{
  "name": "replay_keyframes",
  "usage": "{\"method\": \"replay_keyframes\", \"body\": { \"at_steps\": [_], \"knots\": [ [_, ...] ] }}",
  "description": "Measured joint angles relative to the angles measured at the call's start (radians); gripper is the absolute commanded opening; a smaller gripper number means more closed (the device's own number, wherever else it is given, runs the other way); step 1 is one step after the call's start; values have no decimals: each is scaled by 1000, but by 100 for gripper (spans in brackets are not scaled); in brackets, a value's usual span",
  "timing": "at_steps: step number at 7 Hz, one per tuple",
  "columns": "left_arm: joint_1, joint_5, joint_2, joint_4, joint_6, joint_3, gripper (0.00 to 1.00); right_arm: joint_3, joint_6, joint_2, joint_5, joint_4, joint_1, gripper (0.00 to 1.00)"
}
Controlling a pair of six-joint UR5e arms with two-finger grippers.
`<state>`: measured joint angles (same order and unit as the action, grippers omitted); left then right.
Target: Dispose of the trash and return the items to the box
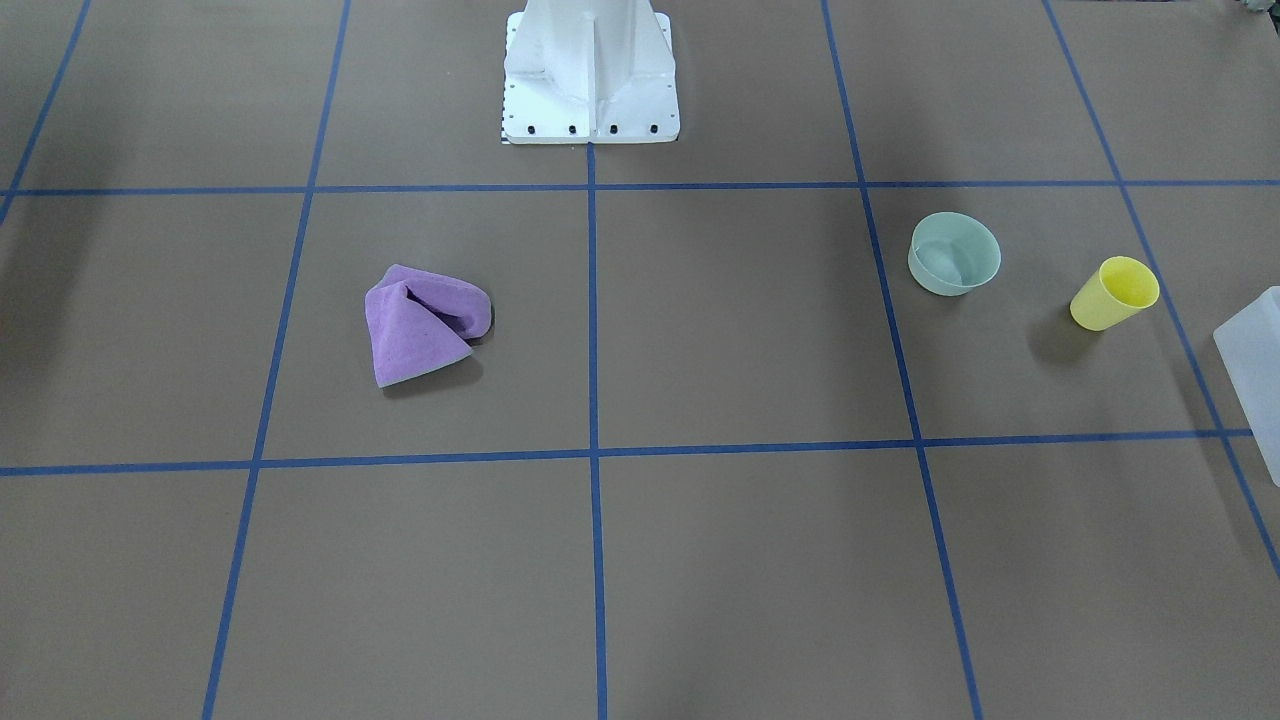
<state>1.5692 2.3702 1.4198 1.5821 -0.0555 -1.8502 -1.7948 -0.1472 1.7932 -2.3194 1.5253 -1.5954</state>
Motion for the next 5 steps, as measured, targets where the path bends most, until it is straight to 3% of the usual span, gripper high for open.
{"method": "replay_keyframes", "body": {
  "at_steps": [5],
  "knots": [
    [0,3,1,2,-4,0,98,-4,-2,0,-8,0,0,100]
  ]
}}
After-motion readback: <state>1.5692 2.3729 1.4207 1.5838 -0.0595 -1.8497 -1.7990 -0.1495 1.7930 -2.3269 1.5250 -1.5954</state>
